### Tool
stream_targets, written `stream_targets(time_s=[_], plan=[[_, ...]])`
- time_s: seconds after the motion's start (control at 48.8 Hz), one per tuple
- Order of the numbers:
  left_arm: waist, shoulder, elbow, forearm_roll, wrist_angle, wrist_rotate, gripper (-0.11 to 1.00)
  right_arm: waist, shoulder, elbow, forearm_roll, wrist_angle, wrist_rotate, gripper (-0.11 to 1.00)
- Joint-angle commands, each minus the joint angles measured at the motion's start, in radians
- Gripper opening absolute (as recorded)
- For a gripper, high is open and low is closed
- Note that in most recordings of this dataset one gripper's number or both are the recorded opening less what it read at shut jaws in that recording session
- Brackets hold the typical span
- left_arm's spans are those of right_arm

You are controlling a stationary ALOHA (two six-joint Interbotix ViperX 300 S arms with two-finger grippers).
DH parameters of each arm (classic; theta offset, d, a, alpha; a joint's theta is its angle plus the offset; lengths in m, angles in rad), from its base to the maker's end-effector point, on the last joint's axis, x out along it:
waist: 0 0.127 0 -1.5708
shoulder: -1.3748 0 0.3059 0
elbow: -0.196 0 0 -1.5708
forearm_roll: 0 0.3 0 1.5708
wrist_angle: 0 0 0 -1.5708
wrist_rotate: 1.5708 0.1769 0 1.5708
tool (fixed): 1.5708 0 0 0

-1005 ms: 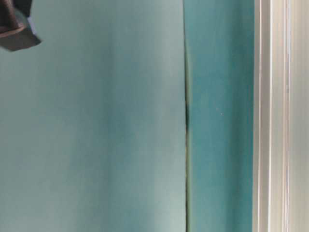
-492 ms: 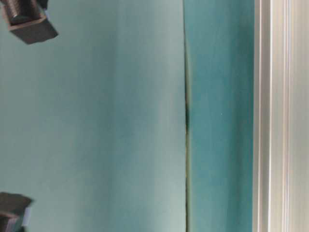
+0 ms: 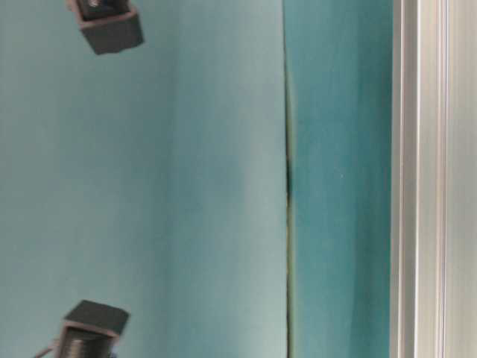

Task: Lift the metal rail with both hands and move it towards you.
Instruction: 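Close both grippers around the rail ends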

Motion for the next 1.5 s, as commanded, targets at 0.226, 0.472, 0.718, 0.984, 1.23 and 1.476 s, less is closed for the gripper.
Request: stream_targets(time_s=[0.226, 0.472, 0.718, 0.984, 1.23, 1.476], plan=[[-0.002, 0.048, 0.017, 0.002, -0.086, 0.009, 0.99, 0.003, 0.057, 0.011, 0.002, -0.055, 0.0, 1.0], [-0.002, 0.094, 0.043, 0.003, -0.158, 0.005, 0.99, 0.003, 0.095, 0.044, 0.002, -0.121, 0.0, 1.0], [-0.002, 0.137, 0.052, 0.003, -0.204, 0.0, 0.99, 0.003, 0.143, 0.074, 0.002, -0.181, 0.003, 1.0], [-0.002, 0.14, 0.063, 0.003, -0.23, 0.005, 0.99, 0.003, 0.147, 0.08, 0.002, -0.207, 0.005, 1.0], [-0.002, 0.14, 0.063, 0.002, -0.235, 0.006, 0.99, 0.003, 0.147, 0.081, 0.002, -0.204, 0.009, 1.0], [-0.003, 0.138, 0.066, 0.002, -0.25, 0.0, 0.77, 0.003, 0.152, 0.074, 0.011, -0.198, 0.021, 0.77]])
